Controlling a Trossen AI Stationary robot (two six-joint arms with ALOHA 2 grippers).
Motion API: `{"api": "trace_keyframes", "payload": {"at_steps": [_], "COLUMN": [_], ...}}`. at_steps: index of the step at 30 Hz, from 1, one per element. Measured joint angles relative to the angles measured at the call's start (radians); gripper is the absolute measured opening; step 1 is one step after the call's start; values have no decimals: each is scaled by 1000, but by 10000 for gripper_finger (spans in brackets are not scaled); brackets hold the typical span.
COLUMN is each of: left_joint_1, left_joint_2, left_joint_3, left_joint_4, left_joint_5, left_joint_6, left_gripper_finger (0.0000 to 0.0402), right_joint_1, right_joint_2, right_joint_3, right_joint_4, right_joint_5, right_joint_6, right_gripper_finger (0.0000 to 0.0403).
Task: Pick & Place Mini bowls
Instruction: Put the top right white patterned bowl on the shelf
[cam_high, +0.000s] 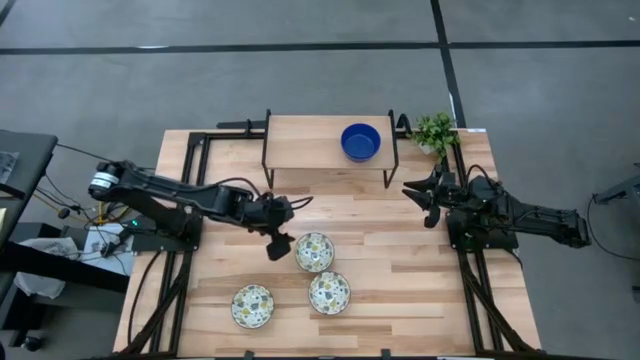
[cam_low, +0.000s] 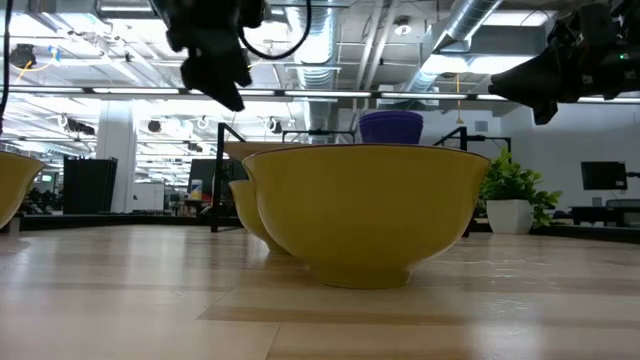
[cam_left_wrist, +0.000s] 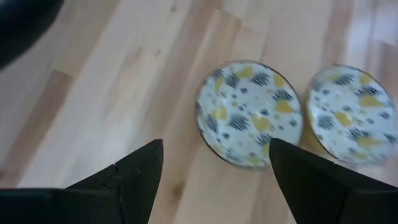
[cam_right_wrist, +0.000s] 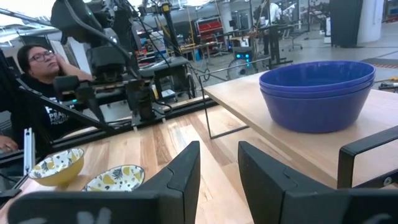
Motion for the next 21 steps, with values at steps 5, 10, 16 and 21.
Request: {"api": "trace_keyframes", "payload": {"at_steps": [5, 10, 16, 21], "left_joint_1": [31, 49, 56, 55], "left_joint_2": [53, 123, 175, 208], "left_joint_3": [0, 0, 0, 0], "left_joint_4": [39, 52, 84, 84], "left_joint_5": [-14, -14, -13, -5], "left_joint_6": [-47, -84, -121, -123], "left_gripper_finger": [291, 291, 291, 291], "right_joint_1": [0, 0, 0, 0], "right_joint_2": [0, 0, 0, 0], "right_joint_3": [0, 0, 0, 0], "right_joint_4": [0, 0, 0, 0], "right_joint_5": [0, 0, 0, 0], "right_joint_6": [0, 0, 0, -1], "right_gripper_finger": [98, 98, 98, 98]}}
